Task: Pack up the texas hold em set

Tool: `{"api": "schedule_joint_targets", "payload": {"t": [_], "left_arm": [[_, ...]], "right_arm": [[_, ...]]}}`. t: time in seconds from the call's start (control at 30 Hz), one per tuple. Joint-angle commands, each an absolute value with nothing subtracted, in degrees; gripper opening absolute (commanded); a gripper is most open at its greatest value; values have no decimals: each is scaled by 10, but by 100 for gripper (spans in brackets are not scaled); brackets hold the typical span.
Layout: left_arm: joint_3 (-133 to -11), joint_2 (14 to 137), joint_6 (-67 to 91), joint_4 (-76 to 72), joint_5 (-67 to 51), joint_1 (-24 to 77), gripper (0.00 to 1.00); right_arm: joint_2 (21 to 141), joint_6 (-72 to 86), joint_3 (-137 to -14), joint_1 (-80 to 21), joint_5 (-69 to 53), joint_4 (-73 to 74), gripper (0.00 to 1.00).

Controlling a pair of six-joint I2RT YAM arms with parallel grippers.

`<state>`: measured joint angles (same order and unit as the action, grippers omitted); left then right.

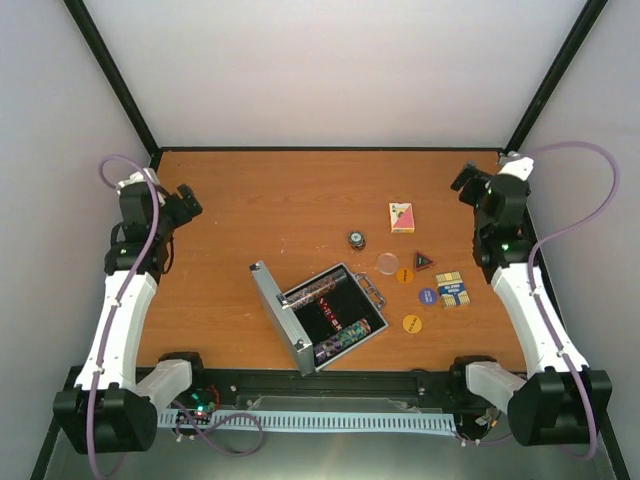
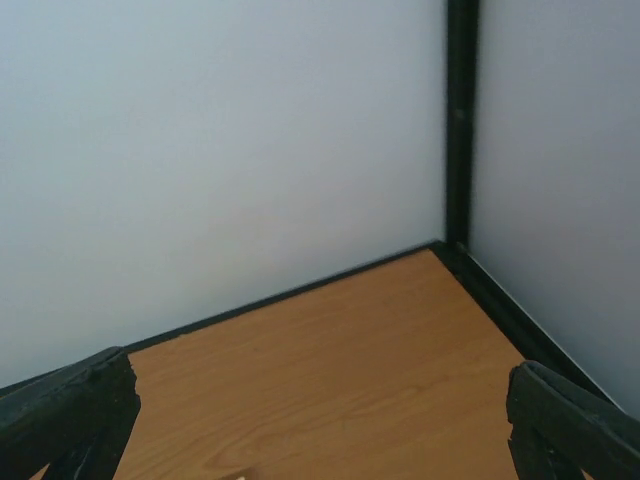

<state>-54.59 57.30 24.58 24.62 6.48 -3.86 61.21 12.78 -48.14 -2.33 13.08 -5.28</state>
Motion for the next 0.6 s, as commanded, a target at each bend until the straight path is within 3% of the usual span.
{"api": "schedule_joint_targets", "payload": {"t": [0.0, 0.17, 0.33, 0.47, 0.57], "left_arm": [[-597, 581, 256, 295, 38, -40, 100], [-611, 597, 304, 338, -32, -40, 100], [-603, 610, 321, 334, -196, -38, 100], [-621, 630, 301, 350, -277, -32, 100], [-654, 651, 272, 388, -309, -28, 100]], "right_arm": [[644, 230, -574, -18, 243, 239, 100], [649, 161, -573, -14, 85, 251, 100], [683, 133, -577, -40, -14, 281, 100], [733, 89, -592, -142, 7, 307, 98], [790, 74, -612, -211, 4, 318, 91]]}}
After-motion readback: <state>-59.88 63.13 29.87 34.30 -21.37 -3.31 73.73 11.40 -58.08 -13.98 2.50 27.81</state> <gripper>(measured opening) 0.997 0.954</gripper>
